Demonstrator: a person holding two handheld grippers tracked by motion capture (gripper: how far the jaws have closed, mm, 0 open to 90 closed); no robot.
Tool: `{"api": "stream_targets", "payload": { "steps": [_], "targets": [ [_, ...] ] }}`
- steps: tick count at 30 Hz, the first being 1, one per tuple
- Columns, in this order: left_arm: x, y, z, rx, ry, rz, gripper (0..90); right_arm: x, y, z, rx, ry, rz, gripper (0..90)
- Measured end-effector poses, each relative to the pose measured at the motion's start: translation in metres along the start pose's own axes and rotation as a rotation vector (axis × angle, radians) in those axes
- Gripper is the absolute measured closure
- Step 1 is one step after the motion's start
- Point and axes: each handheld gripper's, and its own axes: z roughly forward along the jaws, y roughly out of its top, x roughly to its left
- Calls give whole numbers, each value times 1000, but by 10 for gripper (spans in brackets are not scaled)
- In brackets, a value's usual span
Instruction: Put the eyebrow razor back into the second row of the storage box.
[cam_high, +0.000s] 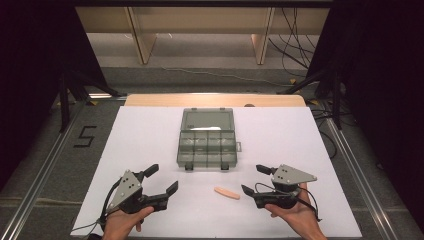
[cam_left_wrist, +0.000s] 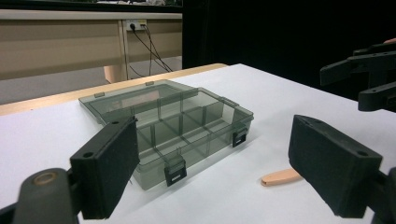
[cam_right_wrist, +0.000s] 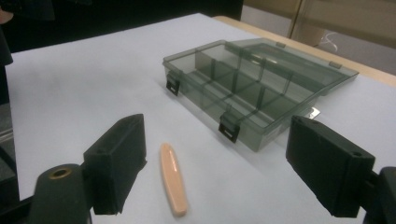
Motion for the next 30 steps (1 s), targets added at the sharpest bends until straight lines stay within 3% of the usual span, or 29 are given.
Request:
{"api": "stream_targets", "payload": {
  "steps": [4,9,19,30],
  "targets": [
    [-1,0,0,-1,1,-1,159,1,7,7,38,15,-28,208],
    [0,-1,1,-9,-5,-3,159,2,17,20,130,45,-83,203],
    [0,0,0,0,1,-1,159,5,31,47,321,115,-146,225],
    [0,0,0,-4,2,-4,159,12,32,70,455,152,-194,261]
  ]
}}
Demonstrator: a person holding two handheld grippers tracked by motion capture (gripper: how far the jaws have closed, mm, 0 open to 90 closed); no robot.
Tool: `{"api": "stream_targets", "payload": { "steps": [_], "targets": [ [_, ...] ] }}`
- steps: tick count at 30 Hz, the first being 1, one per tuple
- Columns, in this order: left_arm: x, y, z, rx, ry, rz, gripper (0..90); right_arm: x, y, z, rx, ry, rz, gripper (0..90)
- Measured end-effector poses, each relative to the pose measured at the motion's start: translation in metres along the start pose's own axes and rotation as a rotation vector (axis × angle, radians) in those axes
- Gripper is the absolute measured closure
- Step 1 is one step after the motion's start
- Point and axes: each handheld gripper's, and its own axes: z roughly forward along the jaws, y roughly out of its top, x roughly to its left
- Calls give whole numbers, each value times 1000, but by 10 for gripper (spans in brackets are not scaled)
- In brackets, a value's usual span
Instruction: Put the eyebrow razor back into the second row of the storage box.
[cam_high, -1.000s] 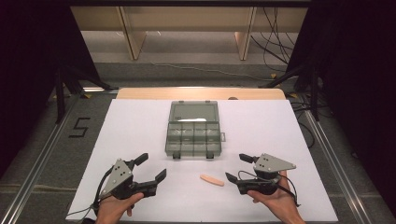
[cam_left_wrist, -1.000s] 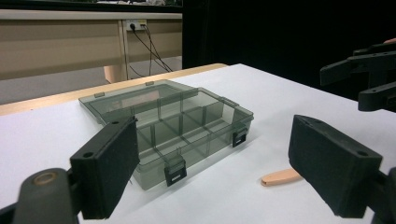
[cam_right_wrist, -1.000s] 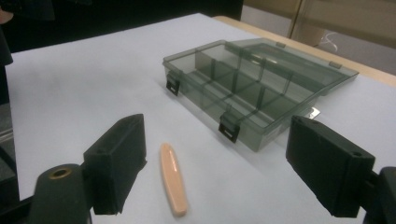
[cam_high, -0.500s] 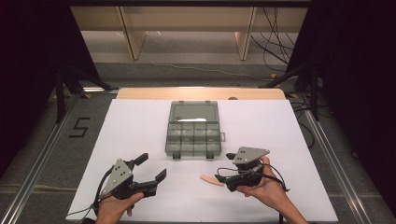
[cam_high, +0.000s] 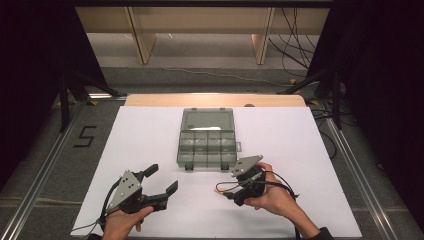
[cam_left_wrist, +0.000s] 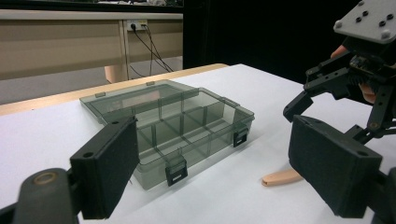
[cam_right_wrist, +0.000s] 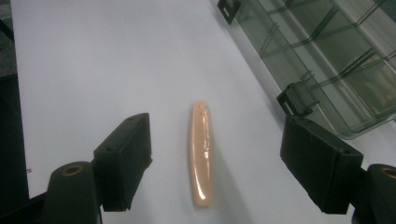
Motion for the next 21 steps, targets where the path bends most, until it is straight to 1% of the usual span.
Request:
{"api": "stream_targets", "payload": {
  "steps": [2,5,6,7,8,9,10,11,12,13,15,16,18,19,21],
  "targets": [
    [0,0,0,-1,-2,1,159,-1,1,2,13,-2,-11,268],
    [0,0,0,0,0,-1,159,-1,2,4,40,8,-13,280],
    [0,0,0,0,0,-1,159,-1,2,4,40,8,-13,280],
    [0,0,0,0,-1,0,159,-1,3,6,56,10,-19,292],
    [0,0,0,0,-1,0,159,-1,3,6,56,10,-19,292],
    [0,0,0,-1,-1,2,159,-1,4,8,68,9,-27,303],
    [0,0,0,-1,-1,2,159,-1,4,8,68,9,-27,303],
    [0,0,0,-2,0,1,159,-1,4,11,84,11,-37,317],
    [0,0,0,-2,0,1,159,-1,4,11,84,11,-37,317],
    [0,0,0,-4,1,-1,159,-2,5,13,101,21,-47,334],
    [0,0,0,-5,0,-3,159,-2,6,14,109,22,-55,346],
    [0,0,0,-6,1,-3,159,-2,6,17,130,39,-56,364],
    [0,0,0,-4,0,-1,159,-2,6,20,144,41,-69,391],
    [0,0,0,-4,0,-1,159,-2,6,21,153,44,-60,400],
    [0,0,0,-4,-1,0,159,-3,7,24,158,47,-61,421]
  ]
}}
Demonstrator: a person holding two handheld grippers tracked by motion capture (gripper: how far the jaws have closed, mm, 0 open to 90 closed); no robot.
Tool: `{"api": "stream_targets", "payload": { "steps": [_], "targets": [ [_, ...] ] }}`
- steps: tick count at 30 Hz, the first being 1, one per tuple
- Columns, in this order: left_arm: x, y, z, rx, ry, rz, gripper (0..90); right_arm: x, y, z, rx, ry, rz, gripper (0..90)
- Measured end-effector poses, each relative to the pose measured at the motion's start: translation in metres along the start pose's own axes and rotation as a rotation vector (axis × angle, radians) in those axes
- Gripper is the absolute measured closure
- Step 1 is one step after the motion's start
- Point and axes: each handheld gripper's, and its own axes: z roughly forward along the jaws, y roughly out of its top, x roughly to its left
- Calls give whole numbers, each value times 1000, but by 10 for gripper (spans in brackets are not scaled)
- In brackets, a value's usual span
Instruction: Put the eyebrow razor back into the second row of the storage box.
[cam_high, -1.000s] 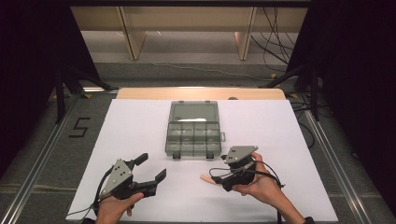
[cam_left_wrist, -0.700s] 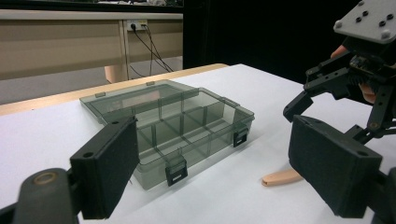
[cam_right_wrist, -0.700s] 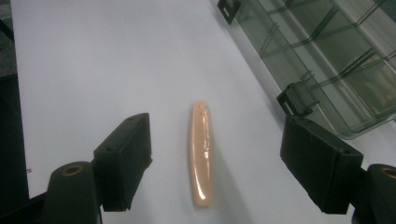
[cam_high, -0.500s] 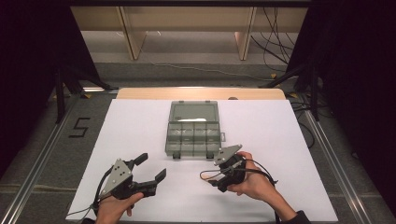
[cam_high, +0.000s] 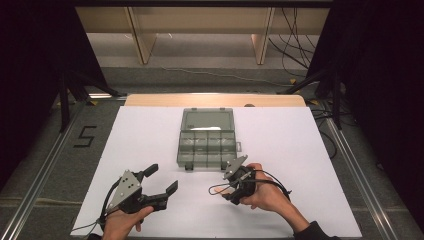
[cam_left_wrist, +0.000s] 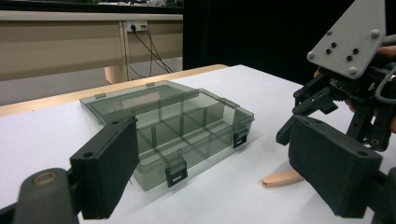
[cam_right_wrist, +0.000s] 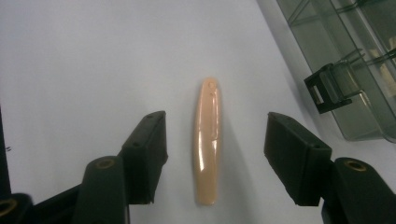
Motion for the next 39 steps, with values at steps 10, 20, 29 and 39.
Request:
{"api": "stream_targets", "payload": {
  "steps": [10,20,29,39],
  "targets": [
    [0,0,0,-2,1,-4,159,0,4,9,46,19,14,477],
    [0,0,0,-2,1,-4,159,1,8,16,84,34,-2,582],
    [0,0,0,-2,1,-6,158,2,9,24,128,51,-23,663],
    [0,0,0,-4,2,-6,159,3,12,25,154,58,-40,744]
  ]
}}
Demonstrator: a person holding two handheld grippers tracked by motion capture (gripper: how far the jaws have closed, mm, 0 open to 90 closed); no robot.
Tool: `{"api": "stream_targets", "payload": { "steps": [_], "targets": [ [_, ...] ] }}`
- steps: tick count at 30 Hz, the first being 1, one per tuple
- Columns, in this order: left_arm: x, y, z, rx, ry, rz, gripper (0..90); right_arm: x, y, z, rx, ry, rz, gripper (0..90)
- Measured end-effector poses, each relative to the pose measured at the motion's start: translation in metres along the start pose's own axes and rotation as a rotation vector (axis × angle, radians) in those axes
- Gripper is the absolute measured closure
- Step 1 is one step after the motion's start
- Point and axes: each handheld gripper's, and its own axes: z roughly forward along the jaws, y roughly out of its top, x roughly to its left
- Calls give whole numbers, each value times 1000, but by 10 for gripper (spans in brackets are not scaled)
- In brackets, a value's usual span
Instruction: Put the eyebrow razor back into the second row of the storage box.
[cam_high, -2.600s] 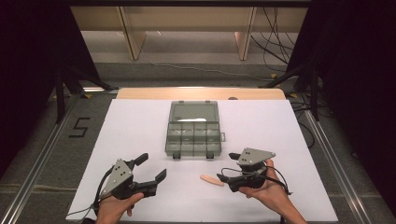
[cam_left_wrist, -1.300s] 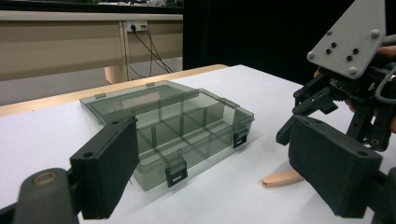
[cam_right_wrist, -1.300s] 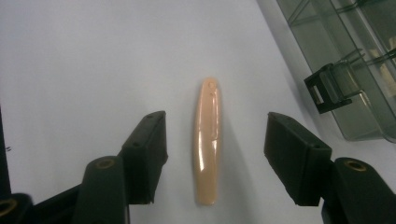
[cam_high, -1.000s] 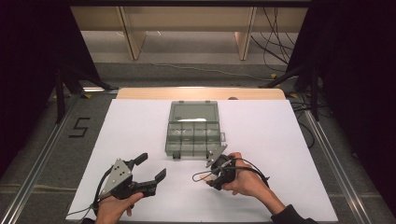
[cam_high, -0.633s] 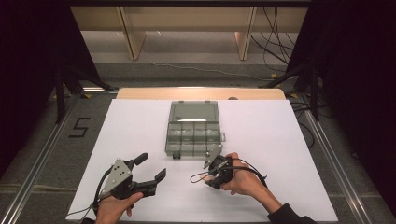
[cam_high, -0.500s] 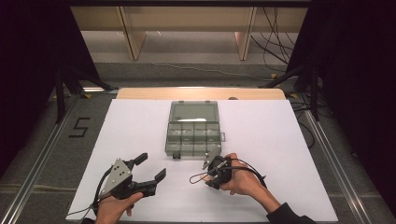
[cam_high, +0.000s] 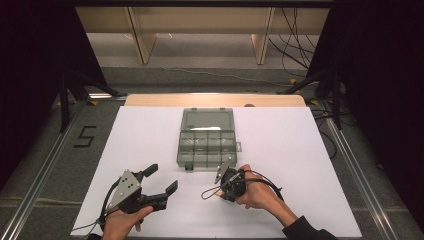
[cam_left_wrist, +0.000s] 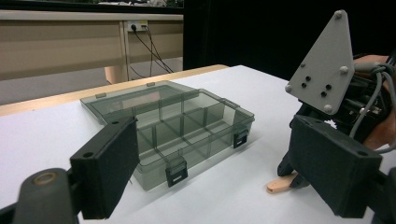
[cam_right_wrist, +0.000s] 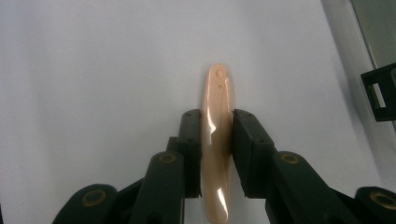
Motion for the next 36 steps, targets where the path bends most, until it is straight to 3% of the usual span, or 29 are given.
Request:
{"api": "stream_targets", "payload": {
  "steps": [6,18,36],
  "targets": [
    [0,0,-1,1,0,3,159,1,0,-4,-8,-18,-2,744],
    [1,0,-1,1,0,4,159,-5,1,-23,-119,-56,17,745],
    [0,0,0,0,2,4,159,-10,5,-46,-196,-110,-1,744]
  ]
}}
